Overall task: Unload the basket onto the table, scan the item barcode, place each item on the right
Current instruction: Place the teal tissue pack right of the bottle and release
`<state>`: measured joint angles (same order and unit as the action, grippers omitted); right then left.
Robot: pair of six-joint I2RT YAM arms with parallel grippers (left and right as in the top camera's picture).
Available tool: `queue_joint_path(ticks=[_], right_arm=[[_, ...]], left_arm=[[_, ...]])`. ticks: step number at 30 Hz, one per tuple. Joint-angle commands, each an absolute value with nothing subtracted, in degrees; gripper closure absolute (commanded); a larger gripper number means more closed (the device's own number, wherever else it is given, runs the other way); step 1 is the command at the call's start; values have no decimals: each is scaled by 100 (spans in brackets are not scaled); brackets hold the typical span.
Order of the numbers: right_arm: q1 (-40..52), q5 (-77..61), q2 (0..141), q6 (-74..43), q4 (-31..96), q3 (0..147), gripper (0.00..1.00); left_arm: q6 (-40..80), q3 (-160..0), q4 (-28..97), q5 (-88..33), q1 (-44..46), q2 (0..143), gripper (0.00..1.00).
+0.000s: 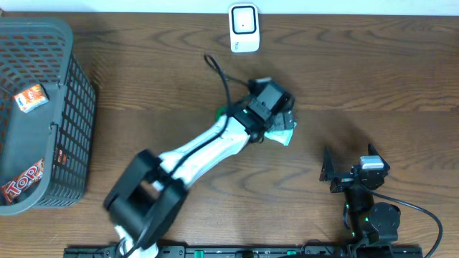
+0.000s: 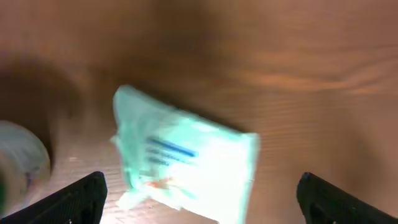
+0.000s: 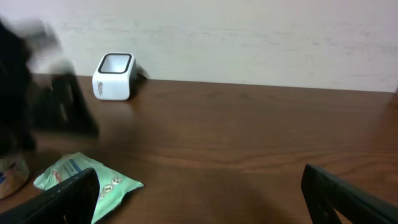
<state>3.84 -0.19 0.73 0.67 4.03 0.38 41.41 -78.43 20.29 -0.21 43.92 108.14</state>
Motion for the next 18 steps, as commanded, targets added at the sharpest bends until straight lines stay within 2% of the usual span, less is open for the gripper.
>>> queue_joint_path(ticks=[1, 4, 9, 16, 18], right_arm=[[340, 10, 67, 91, 427, 32, 1], [342, 12, 67, 91, 427, 32, 1], [340, 10, 67, 91, 429, 32, 1], [340, 10, 67, 91, 427, 32, 1], [340, 10, 67, 91, 429, 32, 1]], left_arm=[[2969, -8783, 2314, -84, 4340, 9714, 2], [2228, -9502, 2974, 543, 4147, 8934, 2], [2147, -9988, 3765, 2762, 3140, 7686, 2], [2191, -9985, 4748, 2808, 506, 6726, 2], [2615, -9963, 4989, 2740, -320, 6689, 2]])
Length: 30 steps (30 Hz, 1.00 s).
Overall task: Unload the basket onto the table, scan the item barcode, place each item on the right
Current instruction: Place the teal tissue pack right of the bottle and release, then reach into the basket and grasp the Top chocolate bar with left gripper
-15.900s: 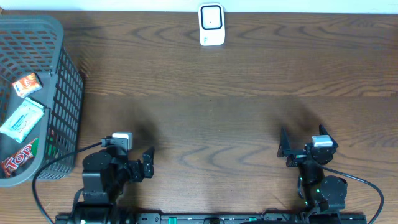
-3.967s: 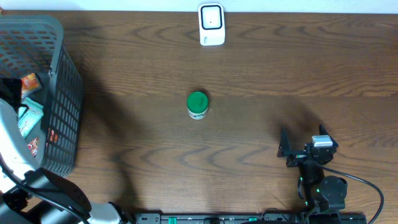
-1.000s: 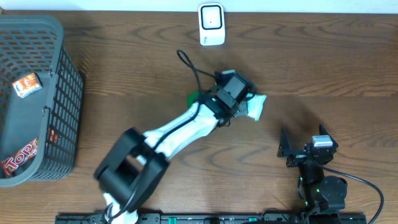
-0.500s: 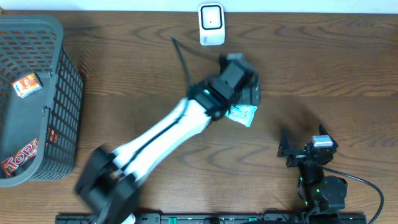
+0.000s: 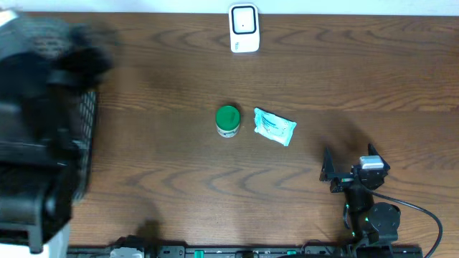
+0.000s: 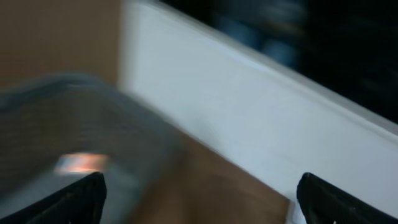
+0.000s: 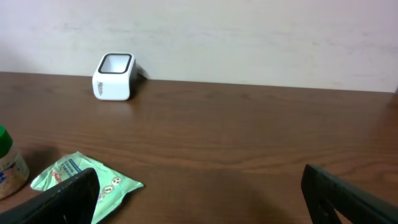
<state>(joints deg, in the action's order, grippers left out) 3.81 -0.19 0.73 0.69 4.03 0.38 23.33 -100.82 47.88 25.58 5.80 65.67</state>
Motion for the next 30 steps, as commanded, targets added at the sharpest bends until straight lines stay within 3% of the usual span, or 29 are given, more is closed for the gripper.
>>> queue_joint_path(ticks=[1, 5, 10, 17, 24, 30], right_arm=[[342, 10, 67, 91, 427, 32, 1], [340, 10, 67, 91, 427, 32, 1], [340, 10, 67, 91, 429, 32, 1], [342, 10, 67, 91, 427, 32, 1], [340, 10, 67, 91, 427, 32, 1], [342, 12, 67, 91, 429, 32, 1]], left_arm=[[2956, -9955, 5146, 2661, -720, 6700, 2], [3798, -9828, 5682, 1909, -2200, 6971, 2], [4447, -9773, 6497, 1848, -3122, 7714, 2], [4351, -9773, 6816, 1879, -3321, 8965, 2], [7290, -9773, 7907, 1841, -3527, 10106, 2], [7638, -9771, 7811, 1855, -3632, 10853, 2]])
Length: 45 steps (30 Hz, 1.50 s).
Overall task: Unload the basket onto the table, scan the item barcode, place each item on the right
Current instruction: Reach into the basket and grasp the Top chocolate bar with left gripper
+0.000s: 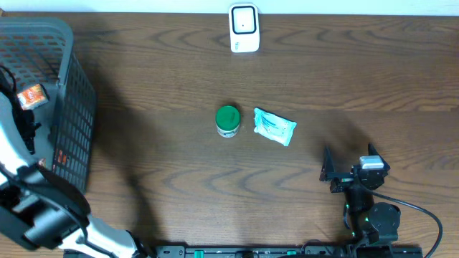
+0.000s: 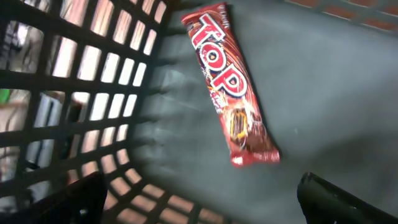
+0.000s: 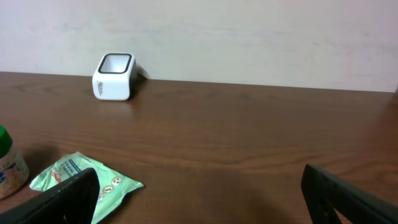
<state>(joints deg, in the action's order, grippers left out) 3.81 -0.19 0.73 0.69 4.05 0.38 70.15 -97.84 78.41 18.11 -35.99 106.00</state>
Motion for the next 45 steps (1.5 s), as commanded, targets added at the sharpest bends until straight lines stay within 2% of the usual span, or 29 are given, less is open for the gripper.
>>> queue_joint_path(ticks=[1, 11, 22, 29, 36, 37, 39, 41, 45], right_arm=[[340, 10, 67, 91, 429, 32, 1], [342, 10, 67, 91, 429, 32, 1], [340, 10, 67, 91, 429, 32, 1], [340, 12, 67, 91, 429, 32, 1], [340, 10, 67, 91, 429, 32, 1], [340, 10, 67, 91, 429, 32, 1], [340, 10, 67, 91, 427, 32, 1], [340, 10, 67, 91, 427, 32, 1], [340, 10, 67, 91, 427, 32, 1]], left_arm=[[7638, -9771, 7771, 1865, -3632, 10975, 2], [7675, -9771, 7533, 1820, -3634, 11966, 2], [7699, -9749, 7144, 1695, -3778, 12252, 2], [7443, -9242, 6346, 1603, -3820, 12320, 2], [7013, -8674, 5664, 882, -3820, 12335, 0], [7011, -8628, 5642, 847, -3820, 12335, 14], [7008, -8573, 5669, 834, -3820, 12335, 31], [6938, -8569, 5780, 836, -3820, 12335, 34], [6794, -8552, 5955, 836, -3820, 12335, 34]])
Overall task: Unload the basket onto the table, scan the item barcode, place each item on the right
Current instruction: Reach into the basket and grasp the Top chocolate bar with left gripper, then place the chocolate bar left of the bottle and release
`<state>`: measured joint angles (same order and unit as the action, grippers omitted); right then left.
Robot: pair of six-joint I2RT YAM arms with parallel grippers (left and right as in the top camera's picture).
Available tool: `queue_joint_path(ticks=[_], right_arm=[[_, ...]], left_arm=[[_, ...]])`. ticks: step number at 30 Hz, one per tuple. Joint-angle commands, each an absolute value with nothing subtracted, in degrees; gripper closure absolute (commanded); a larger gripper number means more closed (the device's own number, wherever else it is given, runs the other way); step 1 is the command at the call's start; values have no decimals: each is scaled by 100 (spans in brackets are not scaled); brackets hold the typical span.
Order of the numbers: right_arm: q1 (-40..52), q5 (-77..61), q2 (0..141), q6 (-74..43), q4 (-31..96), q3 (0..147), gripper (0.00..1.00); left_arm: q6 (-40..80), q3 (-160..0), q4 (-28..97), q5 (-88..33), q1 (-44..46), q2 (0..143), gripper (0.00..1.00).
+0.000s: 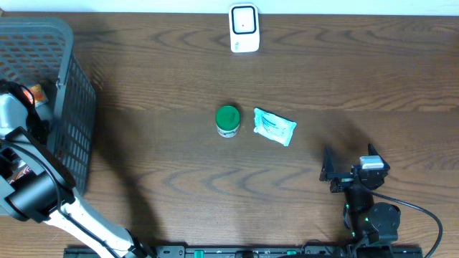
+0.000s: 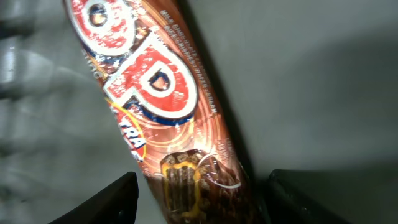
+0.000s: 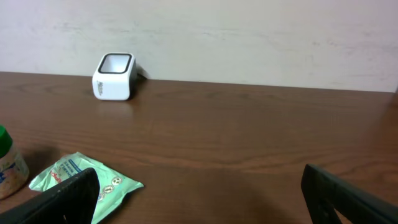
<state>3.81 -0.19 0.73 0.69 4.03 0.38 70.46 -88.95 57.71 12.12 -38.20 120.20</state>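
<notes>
A red and brown Top chocolate bar (image 2: 155,93) lies on the grey floor of the basket (image 1: 72,93). My left gripper (image 2: 202,199) is low over the bar, open, with one finger on each side of the bar's lower end and a small gap at both. In the overhead view the left arm (image 1: 14,115) reaches into the basket and hides the bar. The white scanner (image 1: 244,29) stands at the table's far edge, also in the right wrist view (image 3: 114,76). My right gripper (image 3: 199,208) rests open at the front right, holding nothing.
A green-lidded jar (image 1: 228,120) and a pale green wipes pack (image 1: 275,127) lie at the middle of the table. A small orange packet (image 1: 32,93) sits in the basket near the arm. The basket's mesh walls surround the left gripper.
My left gripper has come down close onto the Top bar; the bar now fills the wrist view with its end between the fingers, which stand nearer together. The right arm has not moved.
My left gripper was open over the wipes pack at the table's middle. Then the arm was blurred at the far left by the basket. Then the gripper looked down into the basket at the whole Top bar, and now it straddles the bar's end.
</notes>
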Motion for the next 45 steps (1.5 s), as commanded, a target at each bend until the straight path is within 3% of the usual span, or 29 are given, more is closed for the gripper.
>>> queue_joint_path(ticks=[1, 4, 9, 11, 12, 16, 27, 38, 41, 45], right_arm=[[340, 10, 67, 91, 427, 32, 1], [340, 12, 67, 91, 429, 32, 1], [340, 10, 67, 91, 429, 32, 1], [342, 10, 67, 91, 429, 32, 1], [342, 10, 67, 91, 427, 32, 1], [340, 12, 67, 91, 427, 32, 1], [340, 10, 67, 91, 429, 32, 1], [340, 10, 67, 91, 429, 32, 1], [340, 10, 67, 91, 429, 32, 1], [340, 12, 67, 91, 429, 32, 1]], left_arm=[[6794, -8523, 5977, 834, -3820, 12335, 34], [6796, -8394, 5937, 836, -3820, 12335, 28], [6796, -7769, 5330, 854, -3820, 12335, 28], [6796, -7542, 5192, 854, -3820, 12335, 44], [6794, -7496, 5194, 856, -3820, 12335, 60], [6587, -7516, 5218, 849, -3837, 12272, 92], [5983, -8960, 6379, 637, -3994, 11139, 93], [5725, -10311, 6073, -1389, -3946, 8560, 93], [5721, -10311, 5902, -1970, -3632, 7902, 93], [5153, -10309, 5946, -1741, -2333, 7352, 92]])
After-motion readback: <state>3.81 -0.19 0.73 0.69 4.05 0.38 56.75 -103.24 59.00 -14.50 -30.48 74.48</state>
